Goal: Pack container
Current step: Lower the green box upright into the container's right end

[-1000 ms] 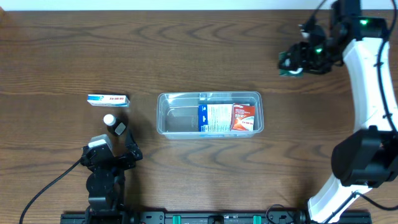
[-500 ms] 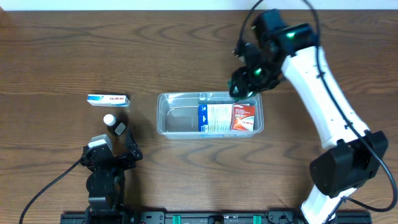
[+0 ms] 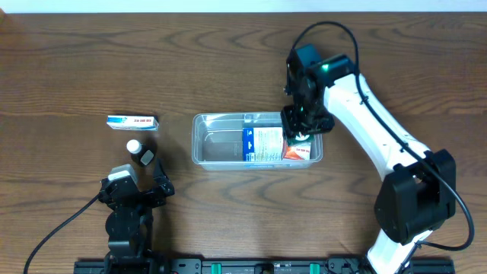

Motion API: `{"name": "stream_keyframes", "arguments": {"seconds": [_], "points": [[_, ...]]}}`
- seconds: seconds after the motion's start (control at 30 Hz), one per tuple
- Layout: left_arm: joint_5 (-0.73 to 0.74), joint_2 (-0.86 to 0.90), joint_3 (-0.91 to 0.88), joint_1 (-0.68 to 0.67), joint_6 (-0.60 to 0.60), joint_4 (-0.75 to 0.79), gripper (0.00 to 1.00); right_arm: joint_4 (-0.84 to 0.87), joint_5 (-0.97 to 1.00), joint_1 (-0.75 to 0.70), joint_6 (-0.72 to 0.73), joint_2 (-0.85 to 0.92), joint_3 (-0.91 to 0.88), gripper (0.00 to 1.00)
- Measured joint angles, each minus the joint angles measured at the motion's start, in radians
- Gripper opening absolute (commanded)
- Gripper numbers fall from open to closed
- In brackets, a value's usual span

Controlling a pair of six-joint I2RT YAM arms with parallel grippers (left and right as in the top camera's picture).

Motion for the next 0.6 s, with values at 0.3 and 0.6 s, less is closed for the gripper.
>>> {"name": "stream_keyframes", "arguments": {"seconds": [0.3,0.6], "points": [[0.0,0.0,0.0,0.0,0.0,0.0,0.98,0.004,0.042,0.015,0.072,0.0,-0.049,0.47],[0.0,0.0,0.0,0.0,0.0,0.0,0.98,-0.024,0.147,0.047,0.159,0.0,-0.05,0.55]]}}
